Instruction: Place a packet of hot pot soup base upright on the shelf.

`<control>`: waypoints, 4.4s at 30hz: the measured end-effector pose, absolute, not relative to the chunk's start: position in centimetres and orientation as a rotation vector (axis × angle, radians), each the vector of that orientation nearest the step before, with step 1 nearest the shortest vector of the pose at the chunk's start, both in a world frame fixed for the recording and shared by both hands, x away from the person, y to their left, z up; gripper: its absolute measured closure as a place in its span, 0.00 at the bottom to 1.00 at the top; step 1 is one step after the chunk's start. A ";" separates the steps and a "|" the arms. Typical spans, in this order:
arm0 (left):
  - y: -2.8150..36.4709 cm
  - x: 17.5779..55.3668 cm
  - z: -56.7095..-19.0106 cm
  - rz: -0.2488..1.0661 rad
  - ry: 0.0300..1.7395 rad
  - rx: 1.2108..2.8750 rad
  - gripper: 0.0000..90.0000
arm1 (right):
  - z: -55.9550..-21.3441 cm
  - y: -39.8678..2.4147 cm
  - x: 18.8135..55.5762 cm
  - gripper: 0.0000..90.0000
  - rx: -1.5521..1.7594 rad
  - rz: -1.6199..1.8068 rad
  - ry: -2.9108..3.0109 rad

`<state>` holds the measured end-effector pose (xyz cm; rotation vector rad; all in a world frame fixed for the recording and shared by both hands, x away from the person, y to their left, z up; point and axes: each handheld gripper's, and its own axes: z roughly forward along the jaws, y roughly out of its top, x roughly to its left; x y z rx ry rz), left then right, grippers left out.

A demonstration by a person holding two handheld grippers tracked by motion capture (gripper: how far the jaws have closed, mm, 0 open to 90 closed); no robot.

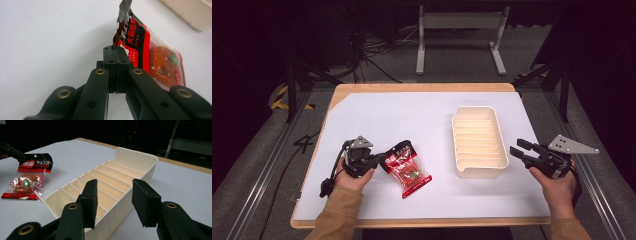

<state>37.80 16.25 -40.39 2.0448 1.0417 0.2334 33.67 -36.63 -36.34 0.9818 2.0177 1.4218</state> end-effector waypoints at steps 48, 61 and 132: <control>14.3 32.3 -31.7 0.359 0.646 2.049 1.00 | -32.9 -23.7 33.8 0.55 0.571 1.303 2.398; 13.8 31.4 -30.8 0.350 0.586 2.046 1.00 | -31.3 -19.0 35.3 0.55 0.431 1.298 2.488; 16.6 32.7 -31.3 0.420 0.749 1.831 0.37 | -26.1 -16.1 38.0 1.00 0.161 1.153 2.532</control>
